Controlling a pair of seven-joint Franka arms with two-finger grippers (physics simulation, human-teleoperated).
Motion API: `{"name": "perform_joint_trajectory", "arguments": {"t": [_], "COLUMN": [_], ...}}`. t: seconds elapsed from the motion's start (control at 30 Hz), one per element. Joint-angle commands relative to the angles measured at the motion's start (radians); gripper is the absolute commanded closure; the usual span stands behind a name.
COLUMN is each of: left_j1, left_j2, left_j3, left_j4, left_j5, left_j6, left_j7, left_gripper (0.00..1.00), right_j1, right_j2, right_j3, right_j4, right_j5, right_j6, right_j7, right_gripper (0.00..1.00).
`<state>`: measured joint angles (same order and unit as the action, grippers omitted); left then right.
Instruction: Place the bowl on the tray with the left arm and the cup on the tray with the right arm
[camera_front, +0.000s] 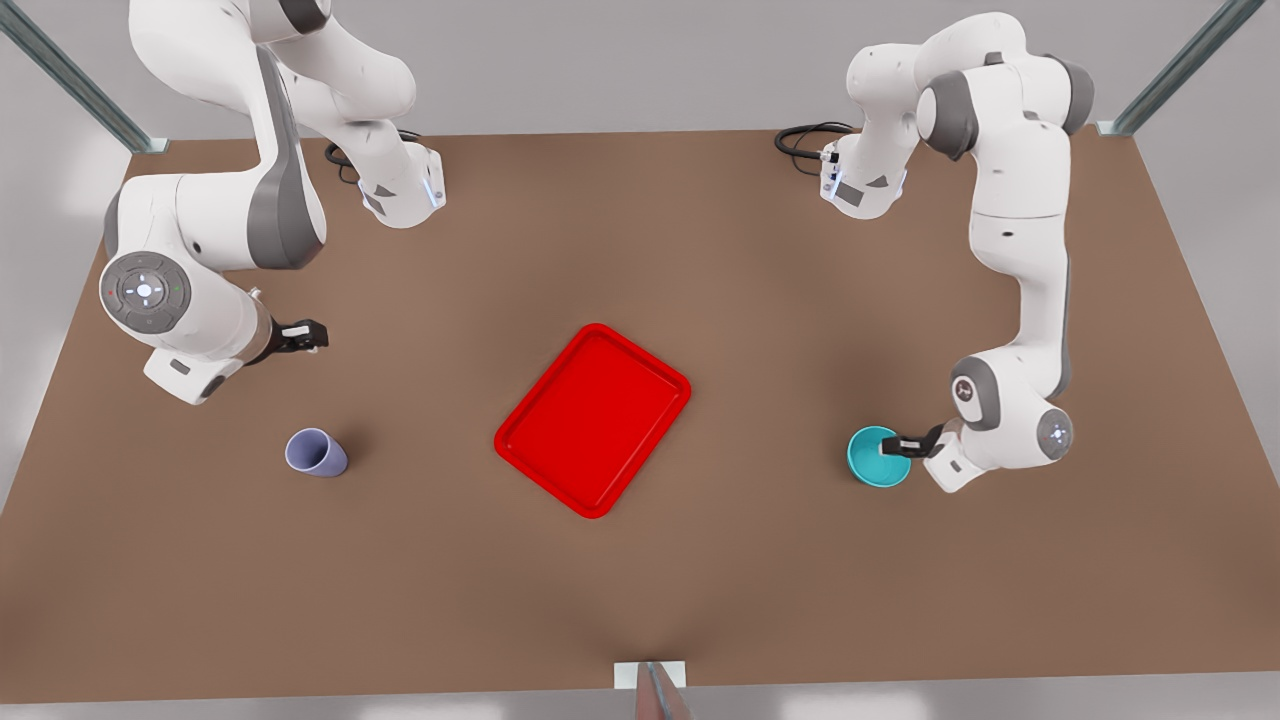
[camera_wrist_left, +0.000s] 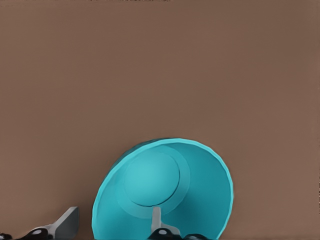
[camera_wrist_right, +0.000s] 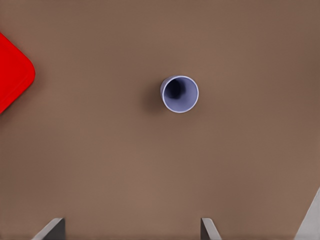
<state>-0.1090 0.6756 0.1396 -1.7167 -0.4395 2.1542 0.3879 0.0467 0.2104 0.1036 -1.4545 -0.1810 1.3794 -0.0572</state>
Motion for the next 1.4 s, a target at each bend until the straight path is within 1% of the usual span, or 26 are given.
{"name": "perform_joint_trajectory", "arguments": {"t": [0.0, 0.07, 0.13, 0.17, 0.27, 0.37, 0.4, 0.47, 0.57, 0.6, 0.63, 0.67, 0.8, 0.93, 0.97, 1.0, 1.07, 1.1, 1.13, 1.17, 1.2, 1.23, 1.27, 1.3, 1.33, 1.37], "left_j1": [0.0, 0.0, 0.0, 0.0, -0.001, -0.133, -0.253, -0.396, -0.581, -0.615, -0.633, -0.633, -0.638, -0.658, -0.658, -0.676, -0.676, -0.673, -0.655, -0.655, -0.656, -0.656, -0.658, -0.634, -0.336, -0.007], "left_j2": [0.002, 0.01, 0.01, 0.01, -0.014, -0.114, -0.122, -0.102, -0.053, -0.019, 0.061, 0.088, 0.15, 0.136, 0.133, 0.121, 0.116, 0.076, -0.054, -0.152, -0.195, -0.195, -0.197, -0.227, -0.345, -0.398], "left_j3": [-0.005, -0.005, -0.005, -0.005, -0.006, -0.012, -0.009, -0.009, -0.012, -0.014, -0.023, -0.054, -0.064, -0.066, -0.066, -0.068, -0.068, -0.063, 0.006, 0.127, 0.299, 0.418, 0.521, 0.546, 0.214, -0.248], "left_j4": [0.002, 0.002, 0.003, 0.005, 0.046, 0.091, 0.161, 0.256, 0.325, 0.362, 0.472, 0.5, 0.483, 0.388, 0.387, 0.358, 0.355, 0.353, 0.358, 0.387, 0.48, 0.586, 0.649, 0.657, 0.629, 0.579], "left_j5": [-0.004, -0.004, -0.004, -0.005, 0.005, 0.07, 0.116, 0.119, 0.111, 0.11, 0.11, 0.11, 0.108, 0.114, 0.114, 0.111, 0.111, 0.108, 0.119, 0.119, 0.12, 0.12, 0.169, 0.261, 0.313, 0.487], "left_j6": [0.029, 0.03, 0.03, 0.03, 0.013, -0.083, -0.19, -0.278, -0.269, -0.221, -0.203, -0.09, -0.03, -0.037, -0.039, -0.039, -0.039, -0.08, -0.272, -0.458, -0.667, -0.819, -0.967, -1.007, -0.996, -0.978], "left_j7": [0.17, 0.17, 0.169, 0.169, -0.001, -0.447, -0.705, -1.027, -1.379, -1.425, -1.537, -1.653, -1.666, -1.649, -1.646, -1.649, -1.647, -1.655, -1.612, -1.472, -1.293, -1.099, -0.729, -0.341, -0.306, -0.434], "left_gripper": [0.51, 0.54, 0.74, 0.79, 0.79, 0.79, 0.79, 0.79, 0.79, 0.79, 0.79, 0.79, 0.79, 0.79, 0.17, 0.0, 0.0, 0.0, 0.0, 0.0, 0.0, 0.0, 0.0, 0.0, 0.0, 0.0], "right_j1": [-0.001, -0.001, -0.002, -0.004, -0.007, -0.01, -0.011, -0.011, -0.011, -0.013, -0.013, -0.013, -0.008, -0.01, -0.024, -0.077, -0.12, -0.128, -0.142, -0.146, -0.18, -0.209, -0.223, -0.225, -0.237, -0.238], "right_j2": [0.0, 0.0, 0.003, 0.006, 0.006, 0.007, 0.007, 0.007, 0.009, 0.01, 0.015, 0.018, 0.075, 0.26, 0.274, 0.271, 0.262, 0.254, 0.244, 0.238, 0.233, 0.234, 0.236, 0.236, 0.236, 0.236], "right_j3": [0.001, 0.001, 0.001, -0.001, 0.001, 0.001, 0.001, 0.001, 0.001, 0.001, 0.001, 0.001, 0.001, 0.001, 0.001, 0.001, 0.002, 0.002, 0.004, 0.005, 0.039, 0.06, 0.061, 0.061, 0.062, 0.062], "right_j4": [0.0, 0.0, 0.0, 0.0, 0.0, 0.002, 0.002, 0.002, 0.002, 0.002, 0.002, 0.002, 0.003, -0.001, -0.027, -0.119, -0.204, -0.282, -0.314, -0.328, -0.331, -0.331, -0.329, -0.329, -0.329, -0.329], "right_j5": [0.002, 0.002, 0.0, 0.002, 0.003, 0.003, 0.003, 0.003, 0.003, 0.003, 0.005, 0.008, 0.009, 0.034, 0.034, 0.034, 0.034, 0.034, 0.035, 0.035, 0.035, 0.034, 0.034, 0.034, 0.034, 0.034], "right_j6": [-0.003, -0.002, 0.0, 0.0, 0.001, 0.001, 0.003, 0.003, 0.004, 0.004, 0.004, 0.007, 0.079, 0.328, 0.417, 0.561, 0.685, 0.767, 0.806, 0.825, 0.852, 0.869, 0.891, 0.897, 0.897, 0.897], "right_j7": [0.004, 0.004, 0.004, 0.002, 0.0, -0.003, -0.004, -0.006, -0.006, -0.006, -0.004, 0.0, 0.003, 0.033, 0.031, 0.011, -0.007, -0.007, -0.007, -0.007, -0.007, -0.007, -0.009, -0.009, -0.007, -0.007], "right_gripper": [0.0, 0.0, 0.0, 0.0, 0.0, 0.0, 0.0, 0.0, 0.0, 0.0, 0.0, 0.0, 0.0, 0.0, 0.0, 0.0, 0.0, 0.0, 0.0, 0.0, 0.0, 0.0, 0.0, 0.0, 0.0, 0.0]}}
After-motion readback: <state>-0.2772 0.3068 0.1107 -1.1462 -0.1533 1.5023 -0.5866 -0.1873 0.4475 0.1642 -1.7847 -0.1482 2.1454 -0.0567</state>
